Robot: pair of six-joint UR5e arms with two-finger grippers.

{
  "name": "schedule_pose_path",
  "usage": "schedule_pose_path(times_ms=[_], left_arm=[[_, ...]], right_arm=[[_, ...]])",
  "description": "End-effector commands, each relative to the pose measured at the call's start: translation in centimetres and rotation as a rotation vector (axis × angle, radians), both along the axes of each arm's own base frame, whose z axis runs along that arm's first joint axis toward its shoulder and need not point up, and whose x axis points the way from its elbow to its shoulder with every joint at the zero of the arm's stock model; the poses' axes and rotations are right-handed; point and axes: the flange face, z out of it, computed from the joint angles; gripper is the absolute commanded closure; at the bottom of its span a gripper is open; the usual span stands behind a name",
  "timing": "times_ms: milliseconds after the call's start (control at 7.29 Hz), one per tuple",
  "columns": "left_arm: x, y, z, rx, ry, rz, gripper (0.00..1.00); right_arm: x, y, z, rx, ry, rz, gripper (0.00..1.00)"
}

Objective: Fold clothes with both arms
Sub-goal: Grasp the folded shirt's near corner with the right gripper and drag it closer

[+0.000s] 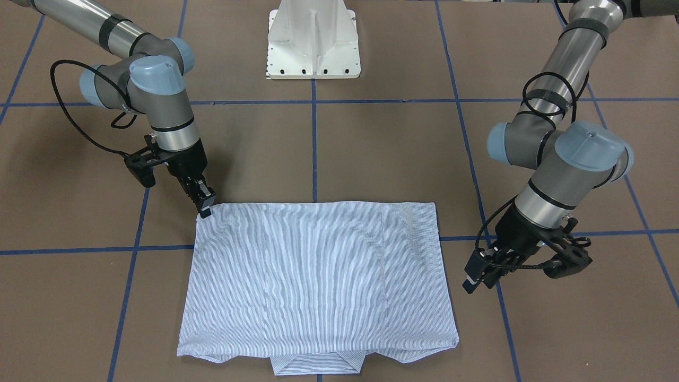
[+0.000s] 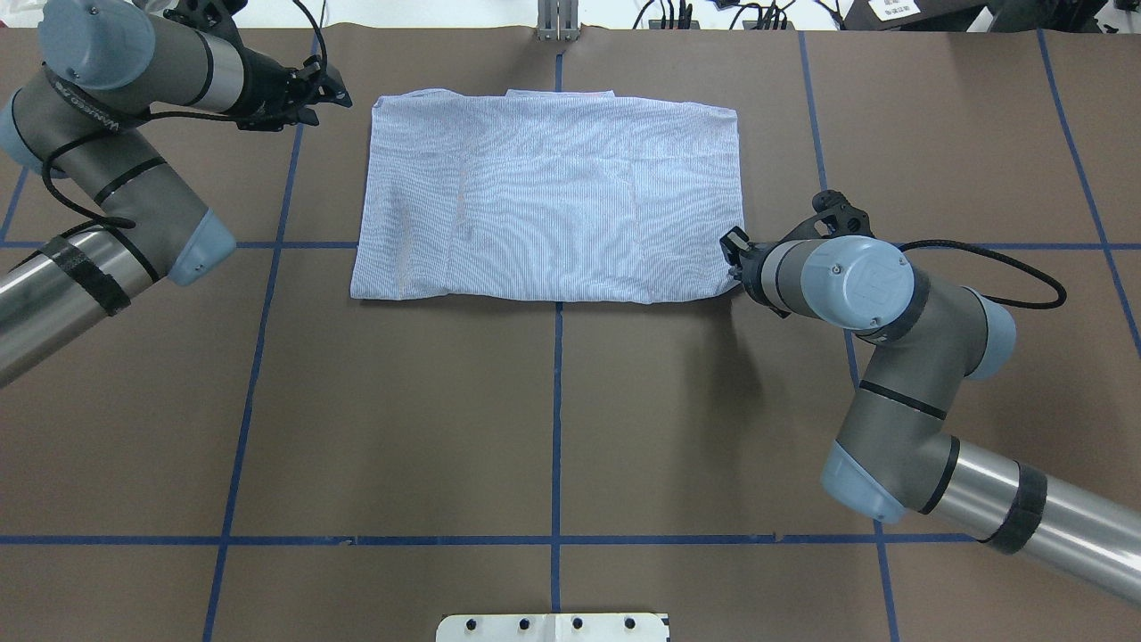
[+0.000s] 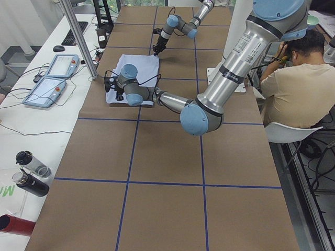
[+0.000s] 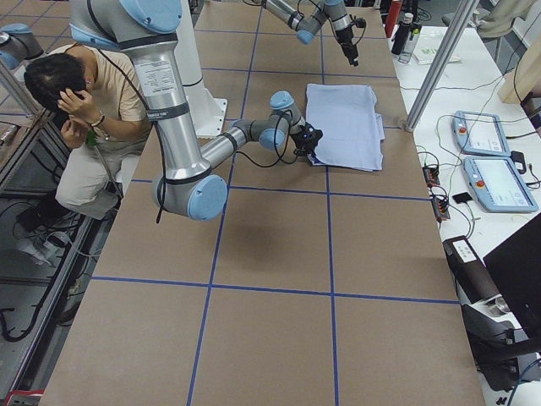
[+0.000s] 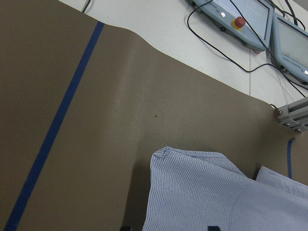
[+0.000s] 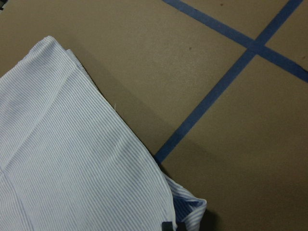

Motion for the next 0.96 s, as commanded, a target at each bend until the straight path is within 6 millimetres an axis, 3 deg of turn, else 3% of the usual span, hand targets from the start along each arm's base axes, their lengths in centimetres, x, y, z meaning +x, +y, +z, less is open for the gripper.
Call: schedule_pose_path(times_ms=[0,137,274,412,549,686,823], left_arm=[[0.0,0.0,0.0,-0.001,0.001,0.001,0.39],[0.0,0.1,-0.1,0.000,0.002,0.004,0.38],[-0.1,0.2,-0.5,0.006,0.009,0.004,0.38],[-0.2,0.4,-1.1,0.008,0.018,0.007,0.38],[-0.3,0.6,-1.6,0.015,0.026,0.009,0.38],[-0.4,1.0,-3.0,0.035,0.043,0.012,0.39],[0.1,1.9,-4.5,0.052,0.065,0.039,0.38]], right_arm=[[2.8,2.3,-1.5,0.005,-0.044,-0.015,1.00],[6.5,5.9,-2.6,-0.037,-0.081,-0.090,1.00],[6.9,10.1,-3.2,-0.065,-0.101,-0.157,1.00],[5.4,14.9,-2.8,-0.083,-0.101,-0.251,1.00],[5.9,20.1,-3.0,-0.097,-0.108,-0.365,1.00],[6.1,24.2,-3.8,-0.133,-0.134,-0.493,1.00],[4.2,28.3,-3.7,-0.157,-0.131,-0.610,1.00]])
